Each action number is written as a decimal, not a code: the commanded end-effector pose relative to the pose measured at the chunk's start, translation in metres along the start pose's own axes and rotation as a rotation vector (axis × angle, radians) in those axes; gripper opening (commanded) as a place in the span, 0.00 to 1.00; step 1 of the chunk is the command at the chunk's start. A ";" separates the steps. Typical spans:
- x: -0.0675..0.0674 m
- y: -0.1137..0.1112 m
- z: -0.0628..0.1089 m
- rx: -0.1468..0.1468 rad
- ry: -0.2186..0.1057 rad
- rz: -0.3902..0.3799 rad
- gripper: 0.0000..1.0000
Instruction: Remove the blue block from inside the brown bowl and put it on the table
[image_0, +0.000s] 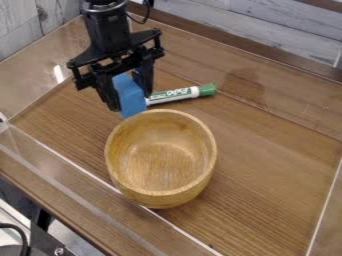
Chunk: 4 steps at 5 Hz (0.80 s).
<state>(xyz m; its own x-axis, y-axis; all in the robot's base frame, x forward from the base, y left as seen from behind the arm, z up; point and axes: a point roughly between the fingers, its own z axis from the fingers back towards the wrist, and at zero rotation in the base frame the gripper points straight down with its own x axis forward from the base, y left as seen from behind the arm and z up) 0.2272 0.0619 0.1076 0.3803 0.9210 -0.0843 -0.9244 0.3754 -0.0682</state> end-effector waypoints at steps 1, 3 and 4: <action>0.005 -0.006 0.006 -0.032 -0.036 -0.003 0.00; 0.008 -0.007 0.001 -0.034 -0.048 -0.004 0.00; 0.008 -0.008 -0.001 -0.035 -0.054 -0.005 0.00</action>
<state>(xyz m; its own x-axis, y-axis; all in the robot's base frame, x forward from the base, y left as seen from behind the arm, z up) 0.2322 0.0655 0.0988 0.3768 0.9247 -0.0552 -0.9249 0.3722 -0.0778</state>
